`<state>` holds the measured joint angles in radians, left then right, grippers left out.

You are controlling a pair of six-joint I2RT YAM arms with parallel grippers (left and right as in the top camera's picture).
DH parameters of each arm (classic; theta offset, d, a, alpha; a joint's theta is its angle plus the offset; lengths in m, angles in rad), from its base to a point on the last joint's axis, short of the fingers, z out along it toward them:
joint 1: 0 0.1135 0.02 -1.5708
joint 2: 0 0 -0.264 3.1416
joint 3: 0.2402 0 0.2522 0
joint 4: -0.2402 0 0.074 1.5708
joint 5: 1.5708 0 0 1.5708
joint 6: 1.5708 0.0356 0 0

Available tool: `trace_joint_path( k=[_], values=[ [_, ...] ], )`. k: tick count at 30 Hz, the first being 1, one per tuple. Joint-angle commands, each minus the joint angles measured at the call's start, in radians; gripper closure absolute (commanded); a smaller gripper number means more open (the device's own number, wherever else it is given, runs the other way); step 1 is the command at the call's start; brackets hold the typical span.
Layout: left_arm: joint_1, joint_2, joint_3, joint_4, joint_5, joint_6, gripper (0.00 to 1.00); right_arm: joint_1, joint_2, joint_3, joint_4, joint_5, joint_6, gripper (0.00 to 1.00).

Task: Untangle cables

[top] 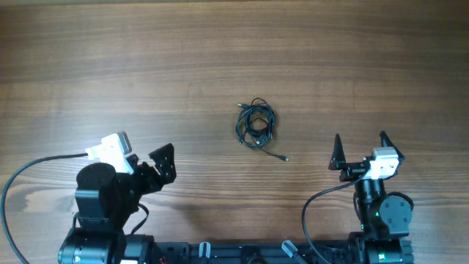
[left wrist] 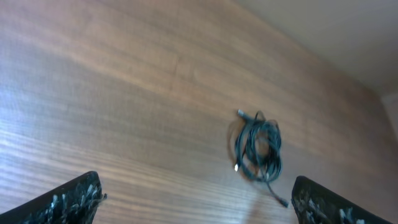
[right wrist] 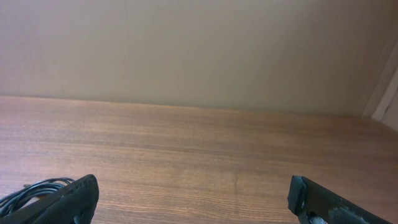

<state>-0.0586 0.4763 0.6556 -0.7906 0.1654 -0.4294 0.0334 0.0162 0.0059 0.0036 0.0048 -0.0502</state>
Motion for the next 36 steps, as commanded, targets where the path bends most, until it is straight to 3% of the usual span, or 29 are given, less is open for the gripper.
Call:
trace_joint_path(
  k=[1,8,13,18,25,31,36],
  values=[
    [0.006,0.003,0.016,-0.008,0.028,-0.009,0.00,-0.005,-0.009,-0.001,0.005,0.010,0.000,0.00],
    [0.006,0.003,0.016,-0.006,0.028,-0.009,0.00,-0.005,-0.009,-0.001,-0.004,-0.080,0.003,0.00],
    [0.006,0.003,0.016,0.024,0.029,-0.009,0.00,-0.005,-0.006,0.001,0.005,-0.175,0.212,0.00],
    [-0.008,0.056,0.020,0.062,0.033,-0.006,0.01,-0.005,0.045,0.087,-0.114,-0.175,0.231,0.00],
    [-0.078,0.332,0.067,0.154,0.035,-0.028,0.01,-0.005,0.298,0.311,-0.279,-0.219,0.207,0.00],
    [-0.191,0.649,0.261,0.139,0.035,-0.019,0.01,-0.005,0.608,0.618,-0.562,-0.254,0.207,0.00],
    [-0.296,0.827,0.283,0.360,0.021,0.026,0.00,-0.005,0.795,0.798,-0.748,-0.231,0.207,0.00]
  ],
)
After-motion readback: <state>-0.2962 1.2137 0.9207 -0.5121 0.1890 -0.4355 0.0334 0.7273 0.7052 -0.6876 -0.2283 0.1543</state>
